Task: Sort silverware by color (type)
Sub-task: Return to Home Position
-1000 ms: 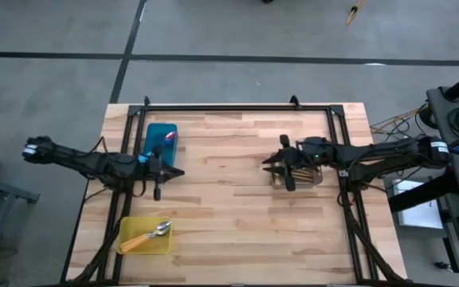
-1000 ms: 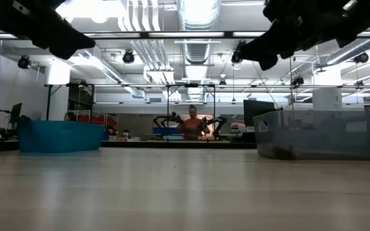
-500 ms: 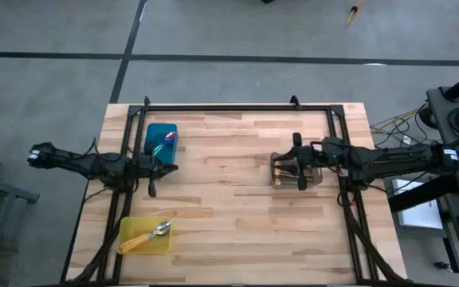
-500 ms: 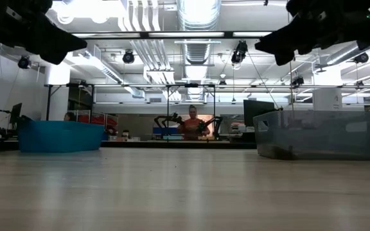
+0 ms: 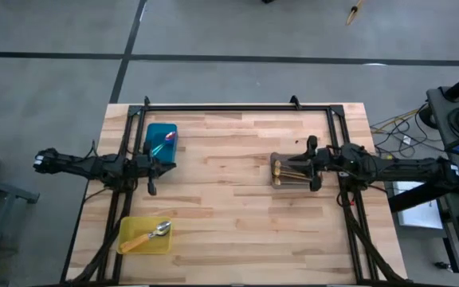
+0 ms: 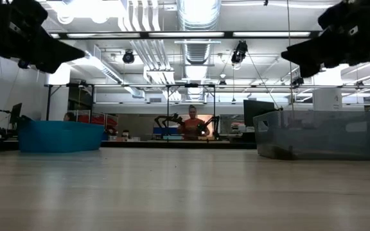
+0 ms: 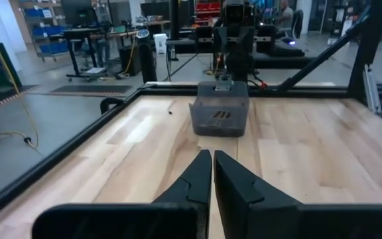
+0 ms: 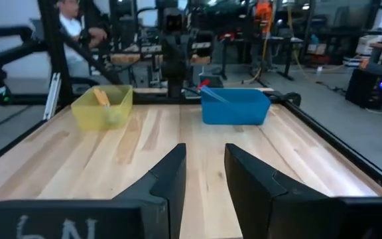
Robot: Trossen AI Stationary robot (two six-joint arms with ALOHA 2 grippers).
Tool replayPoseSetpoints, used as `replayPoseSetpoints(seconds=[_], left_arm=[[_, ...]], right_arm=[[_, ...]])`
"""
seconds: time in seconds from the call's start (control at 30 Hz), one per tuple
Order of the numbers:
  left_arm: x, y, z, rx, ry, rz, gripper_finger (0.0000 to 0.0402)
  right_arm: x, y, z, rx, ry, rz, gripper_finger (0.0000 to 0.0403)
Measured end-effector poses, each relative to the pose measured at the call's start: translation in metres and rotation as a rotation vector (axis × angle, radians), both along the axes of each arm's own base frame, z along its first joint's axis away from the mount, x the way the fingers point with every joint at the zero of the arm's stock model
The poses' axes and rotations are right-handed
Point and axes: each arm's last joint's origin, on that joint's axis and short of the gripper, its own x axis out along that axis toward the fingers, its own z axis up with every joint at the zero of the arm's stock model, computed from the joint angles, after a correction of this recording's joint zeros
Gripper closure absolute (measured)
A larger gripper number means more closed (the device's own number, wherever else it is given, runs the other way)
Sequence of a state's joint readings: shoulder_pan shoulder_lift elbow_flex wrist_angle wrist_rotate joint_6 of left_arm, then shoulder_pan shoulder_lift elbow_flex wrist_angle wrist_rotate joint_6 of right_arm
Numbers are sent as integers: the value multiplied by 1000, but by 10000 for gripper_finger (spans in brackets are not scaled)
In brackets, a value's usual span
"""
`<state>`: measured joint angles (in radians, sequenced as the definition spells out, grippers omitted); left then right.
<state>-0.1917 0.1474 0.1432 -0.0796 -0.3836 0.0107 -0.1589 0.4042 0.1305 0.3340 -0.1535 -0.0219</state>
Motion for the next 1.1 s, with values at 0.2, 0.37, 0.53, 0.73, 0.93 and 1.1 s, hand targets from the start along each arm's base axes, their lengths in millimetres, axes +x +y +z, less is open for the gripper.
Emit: replayPoseSetpoints(seconds=[0.2,0.37,0.53,0.73,0.93,1.1], left_arm=[[-2,0,-21,-50,-43,2,401],[-4,1,-19,-59,-113,-7,401],[-5,1,-18,-63,-119,-4,401],[-5,4,-19,-74,-120,90,401],[-7,8,-19,-83,-130,264,401],[-7,9,-19,-80,-128,286,401]], right_arm=[[-20,-1,-12,-1,-112,-37,307],[-27,-3,-22,15,-75,-87,307],[-29,-5,-28,-17,-12,-149,307],[-29,-6,-34,-69,53,-167,307],[-32,-4,-17,-85,26,-135,307],[-35,-4,1,-98,3,-136,307]])
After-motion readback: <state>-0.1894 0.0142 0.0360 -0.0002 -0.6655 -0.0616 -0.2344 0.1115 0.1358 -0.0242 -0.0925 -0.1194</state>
